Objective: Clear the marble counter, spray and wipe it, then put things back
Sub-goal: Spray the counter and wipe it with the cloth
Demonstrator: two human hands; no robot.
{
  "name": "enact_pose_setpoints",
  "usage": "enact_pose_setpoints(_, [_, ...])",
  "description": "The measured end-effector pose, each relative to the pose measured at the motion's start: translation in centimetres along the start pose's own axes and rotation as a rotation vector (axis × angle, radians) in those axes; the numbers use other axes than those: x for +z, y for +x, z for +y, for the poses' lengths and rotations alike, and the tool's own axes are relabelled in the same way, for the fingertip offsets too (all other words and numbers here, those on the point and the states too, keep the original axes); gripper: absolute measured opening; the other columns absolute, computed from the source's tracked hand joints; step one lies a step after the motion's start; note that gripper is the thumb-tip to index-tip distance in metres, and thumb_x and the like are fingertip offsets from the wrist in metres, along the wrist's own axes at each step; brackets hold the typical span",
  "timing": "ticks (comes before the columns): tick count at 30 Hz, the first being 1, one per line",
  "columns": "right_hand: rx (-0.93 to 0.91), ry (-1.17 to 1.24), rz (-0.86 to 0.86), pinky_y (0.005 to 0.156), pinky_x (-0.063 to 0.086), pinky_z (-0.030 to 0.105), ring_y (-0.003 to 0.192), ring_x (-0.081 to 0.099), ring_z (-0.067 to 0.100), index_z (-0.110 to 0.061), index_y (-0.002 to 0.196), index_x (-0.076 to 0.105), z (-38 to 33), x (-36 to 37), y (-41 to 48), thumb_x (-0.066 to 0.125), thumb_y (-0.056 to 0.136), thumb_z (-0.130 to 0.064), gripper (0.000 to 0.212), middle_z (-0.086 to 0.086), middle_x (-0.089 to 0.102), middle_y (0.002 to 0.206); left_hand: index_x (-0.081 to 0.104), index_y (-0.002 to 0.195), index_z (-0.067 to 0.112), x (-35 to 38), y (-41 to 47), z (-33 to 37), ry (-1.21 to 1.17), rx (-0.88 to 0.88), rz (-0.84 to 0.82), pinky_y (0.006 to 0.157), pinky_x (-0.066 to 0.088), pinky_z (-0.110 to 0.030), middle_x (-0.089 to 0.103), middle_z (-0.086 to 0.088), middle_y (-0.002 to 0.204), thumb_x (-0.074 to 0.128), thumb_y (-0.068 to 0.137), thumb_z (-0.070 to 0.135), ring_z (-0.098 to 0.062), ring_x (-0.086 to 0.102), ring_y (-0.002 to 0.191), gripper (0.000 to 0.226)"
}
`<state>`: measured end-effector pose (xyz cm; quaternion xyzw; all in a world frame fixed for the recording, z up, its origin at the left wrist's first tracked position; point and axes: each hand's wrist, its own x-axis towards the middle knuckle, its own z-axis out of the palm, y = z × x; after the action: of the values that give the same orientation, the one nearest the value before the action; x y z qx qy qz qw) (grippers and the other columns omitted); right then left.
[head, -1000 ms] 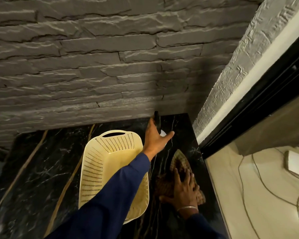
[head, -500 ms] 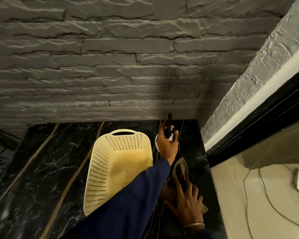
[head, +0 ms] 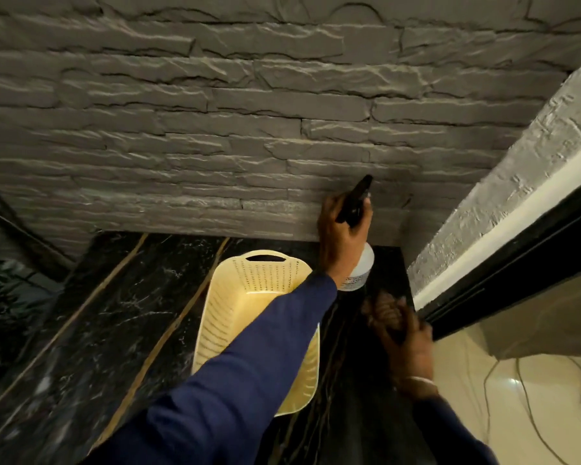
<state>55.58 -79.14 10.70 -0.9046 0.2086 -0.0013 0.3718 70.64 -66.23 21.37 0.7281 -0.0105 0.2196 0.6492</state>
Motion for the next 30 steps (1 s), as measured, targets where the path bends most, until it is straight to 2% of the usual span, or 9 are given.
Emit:
enact_pose_setpoints(2, [-0.037, 0.158, 0.068, 0.090, 0.047, 0.037, 0.109, 0.058, 0.034, -0.026, 0.133, 0.047, -3.8, -2.4, 2.1, 0.072, 0.080, -0.036, 0.059, 0.017, 0.056, 0.123, 0.070, 0.102, 0.031, -3.3, 1.6, 2.8, -0.075, -0.096, 0.007, 0.058, 0.054, -0.037, 0.066, -0.005, 0.093, 0.057, 0.085, 0.058, -0.024, 0.063, 0.063, 0.035])
enact_pose_setpoints(4, [-0.102, 0.229, 0.103, 0.089, 0.045, 0.033, 0.110, 0.060, 0.033, -0.021, 0.132, 0.049, -9.0, -3.7, 3.1, 0.071, 0.082, -0.037, 0.057, 0.017, 0.060, 0.124, 0.067, 0.118, 0.033, -8.1, 2.6, 4.6, -0.229, -0.204, -0.035, 0.046, 0.045, -0.029, 0.070, 0.001, 0.089, 0.061, 0.092, 0.041, -0.021, 0.047, 0.044, 0.027])
enact_pose_setpoints(8, [-0.331, 0.367, 0.010, 0.077, 0.051, 0.024, 0.100, 0.064, 0.021, -0.020, 0.127, 0.053, -19.2, -3.6, 2.3, 0.069, 0.085, -0.033, 0.046, 0.005, 0.066, 0.115, 0.066, 0.119, 0.035, -17.0, 3.5, 6.3, -0.556, -0.344, -0.062, 0.044, 0.031, -0.025, 0.066, -0.002, 0.085, 0.057, 0.097, 0.012, -0.012, 0.034, 0.043, 0.034])
enact_pose_setpoints(11, [-0.499, 0.389, -0.152, 0.074, 0.050, 0.009, 0.094, 0.062, 0.007, -0.022, 0.128, 0.049, -26.6, 0.1, 0.2, 0.069, 0.086, -0.026, 0.047, -0.009, 0.061, 0.110, 0.063, 0.123, 0.011, -25.3, 3.5, 6.4, -0.593, -0.434, -0.004, 0.044, 0.035, -0.022, 0.063, 0.003, 0.081, 0.063, 0.086, -0.010, -0.009, 0.046, 0.050, 0.042])
enact_pose_setpoints(15, [-0.643, 0.263, -0.337, 0.092, 0.053, 0.036, 0.110, 0.061, 0.018, -0.029, 0.136, 0.043, -34.5, 8.0, -2.5, 0.074, 0.079, -0.040, 0.066, 0.002, 0.060, 0.128, 0.057, 0.124, 0.000, -36.2, 2.8, 5.1, -0.603, -0.466, 0.140, 0.042, 0.036, -0.017, 0.054, -0.003, 0.083, 0.049, 0.080, -0.029, -0.010, 0.048, 0.060, 0.053])
enact_pose_setpoints(20, [-0.653, -0.024, -0.466, 0.103, 0.042, 0.033, 0.123, 0.054, 0.027, -0.014, 0.145, 0.038, -41.0, 18.9, -8.3, 0.083, 0.070, -0.030, 0.090, 0.013, 0.056, 0.135, 0.062, 0.091, 0.013, -47.7, -0.5, 2.8, -0.280, -0.485, 0.257, 0.043, 0.050, -0.024, 0.057, -0.008, 0.081, 0.047, 0.086, -0.022, -0.016, 0.057, 0.060, 0.038])
enact_pose_setpoints(24, [-0.576, -0.203, -0.560, 0.099, 0.037, 0.030, 0.125, 0.047, 0.035, -0.009, 0.139, 0.042, -41.1, 26.6, -12.9, 0.079, 0.074, -0.032, 0.078, 0.021, 0.050, 0.135, 0.065, 0.088, 0.026, -54.5, -4.4, -1.4, 0.175, -0.525, 0.259, 0.074, 0.061, -0.047, 0.070, -0.005, 0.094, 0.061, 0.085, 0.002, -0.026, 0.070, 0.089, 0.024])
enact_pose_setpoints(27, [-0.485, -0.331, -0.614, 0.101, 0.042, 0.039, 0.124, 0.047, 0.038, -0.019, 0.136, 0.043, -37.6, 32.3, -14.6, 0.072, 0.074, -0.053, 0.076, 0.018, 0.047, 0.135, 0.069, 0.097, 0.011, -57.0, -7.5, -4.1, 0.527, -0.515, 0.175, 0.079, 0.053, -0.040, 0.073, -0.010, 0.091, 0.062, 0.085, 0.010, -0.027, 0.069, 0.088, 0.014])
enact_pose_setpoints(30, [-0.412, -0.518, -0.701, 0.108, 0.037, 0.049, 0.134, 0.038, 0.037, -0.031, 0.146, 0.026, -32.5, 37.1, -15.6, 0.057, 0.070, -0.077, 0.094, 0.013, 0.032, 0.147, 0.068, 0.103, 0.005, -57.7, -10.6, -6.3, 0.577, -0.510, 0.068, 0.084, 0.050, -0.040, 0.071, -0.014, 0.098, 0.057, 0.088, 0.013, -0.032, 0.066, 0.096, 0.020])
